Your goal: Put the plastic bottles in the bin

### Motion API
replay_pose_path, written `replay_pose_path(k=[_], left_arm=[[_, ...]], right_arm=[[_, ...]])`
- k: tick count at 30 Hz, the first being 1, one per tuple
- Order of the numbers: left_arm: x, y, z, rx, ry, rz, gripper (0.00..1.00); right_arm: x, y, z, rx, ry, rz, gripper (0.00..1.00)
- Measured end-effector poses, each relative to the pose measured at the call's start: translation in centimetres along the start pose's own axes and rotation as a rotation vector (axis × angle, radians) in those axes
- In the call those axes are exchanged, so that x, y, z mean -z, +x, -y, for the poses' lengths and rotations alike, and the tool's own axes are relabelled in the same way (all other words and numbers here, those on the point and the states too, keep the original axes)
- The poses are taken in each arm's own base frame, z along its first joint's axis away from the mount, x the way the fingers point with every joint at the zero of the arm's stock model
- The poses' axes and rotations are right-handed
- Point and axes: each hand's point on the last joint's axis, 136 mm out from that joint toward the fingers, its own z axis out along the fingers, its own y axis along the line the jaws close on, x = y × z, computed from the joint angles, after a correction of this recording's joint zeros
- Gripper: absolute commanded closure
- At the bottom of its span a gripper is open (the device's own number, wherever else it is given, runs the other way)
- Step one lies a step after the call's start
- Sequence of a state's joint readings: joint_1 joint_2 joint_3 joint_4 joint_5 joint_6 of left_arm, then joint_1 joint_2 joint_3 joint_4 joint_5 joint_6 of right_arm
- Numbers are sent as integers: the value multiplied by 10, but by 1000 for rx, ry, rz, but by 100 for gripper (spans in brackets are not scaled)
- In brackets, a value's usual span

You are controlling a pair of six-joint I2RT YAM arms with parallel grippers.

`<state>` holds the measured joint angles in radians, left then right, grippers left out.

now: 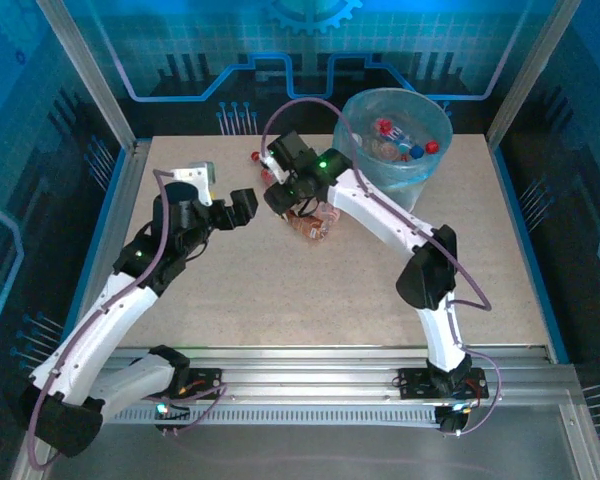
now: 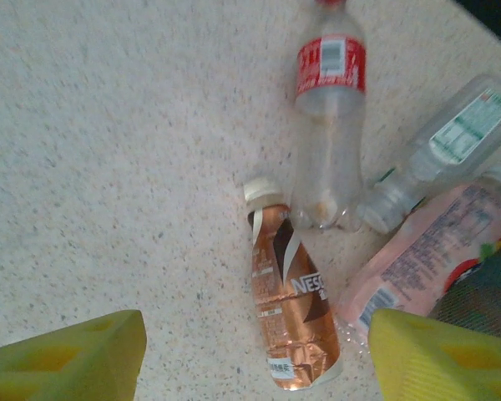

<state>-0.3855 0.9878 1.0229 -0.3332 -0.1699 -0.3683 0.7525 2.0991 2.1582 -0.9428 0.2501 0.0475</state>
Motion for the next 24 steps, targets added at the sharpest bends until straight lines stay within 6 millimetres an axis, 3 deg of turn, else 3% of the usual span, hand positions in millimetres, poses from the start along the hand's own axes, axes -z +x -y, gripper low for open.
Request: replay_pose_path(k=[8, 16, 24], left_arm=[[11, 1, -3, 26, 3, 8, 1], [15, 16, -7, 54, 7, -25, 1], [15, 34, -9, 81, 18, -74, 2]], right_arm=[[-43, 29, 0, 25, 37, -124, 23], [-83, 64, 3, 40, 95, -244, 18], [-103, 104, 18, 26, 146, -354, 13]])
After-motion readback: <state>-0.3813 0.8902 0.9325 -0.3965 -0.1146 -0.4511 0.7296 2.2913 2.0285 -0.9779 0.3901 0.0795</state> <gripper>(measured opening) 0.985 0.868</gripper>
